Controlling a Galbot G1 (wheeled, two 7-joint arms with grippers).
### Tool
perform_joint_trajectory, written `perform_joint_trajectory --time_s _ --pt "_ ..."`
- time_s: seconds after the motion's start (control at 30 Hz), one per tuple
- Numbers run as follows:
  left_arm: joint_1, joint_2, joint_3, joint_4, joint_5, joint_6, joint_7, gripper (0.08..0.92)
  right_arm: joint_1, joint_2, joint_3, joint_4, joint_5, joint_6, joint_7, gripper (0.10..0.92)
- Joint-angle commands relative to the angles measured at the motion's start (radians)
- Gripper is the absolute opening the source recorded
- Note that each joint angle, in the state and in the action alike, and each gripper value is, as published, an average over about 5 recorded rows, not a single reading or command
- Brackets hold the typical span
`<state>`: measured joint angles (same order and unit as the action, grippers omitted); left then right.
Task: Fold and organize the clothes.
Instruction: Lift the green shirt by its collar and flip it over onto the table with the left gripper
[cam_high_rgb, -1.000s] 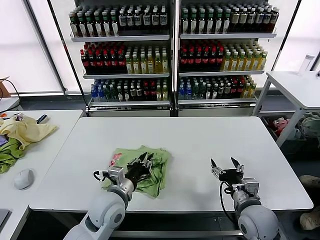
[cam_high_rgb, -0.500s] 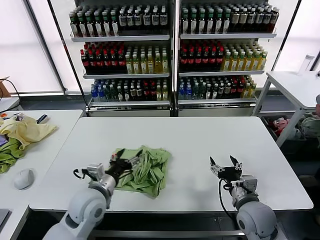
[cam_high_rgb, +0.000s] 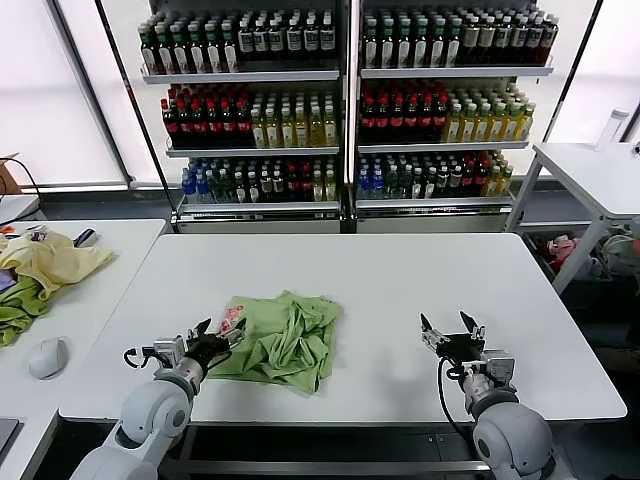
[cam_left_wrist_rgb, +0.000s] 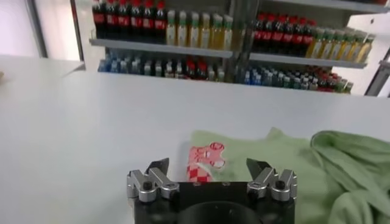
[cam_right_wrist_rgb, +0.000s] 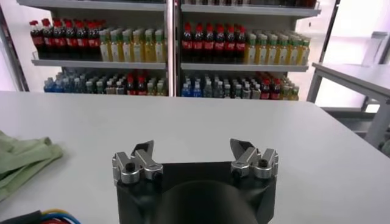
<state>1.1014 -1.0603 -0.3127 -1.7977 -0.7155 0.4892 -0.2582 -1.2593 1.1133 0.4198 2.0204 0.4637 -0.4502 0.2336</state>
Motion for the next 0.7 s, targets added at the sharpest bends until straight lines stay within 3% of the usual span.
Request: perform_joint_trajectory --time_s 0.03,0.33,0.7 --pt "-0.009 -0.005 -0.011 0.094 -0.047 0.024 0.049 0.823 -0.007 0.000 0.013 0.009 0.001 -0.001 0.001 0.823" --pt "0.008 -0.036 -0.047 0.070 -0.267 0.048 0.131 0.804 -0.026 0.002 0.027 0.021 -0.001 -0.002 0.002 0.823" --pt "0.017 -0.078 -0.142 0.105 -0.547 0.075 0.165 0.502 -0.049 0.010 0.035 0.036 -0.002 -0.004 0.005 0.823"
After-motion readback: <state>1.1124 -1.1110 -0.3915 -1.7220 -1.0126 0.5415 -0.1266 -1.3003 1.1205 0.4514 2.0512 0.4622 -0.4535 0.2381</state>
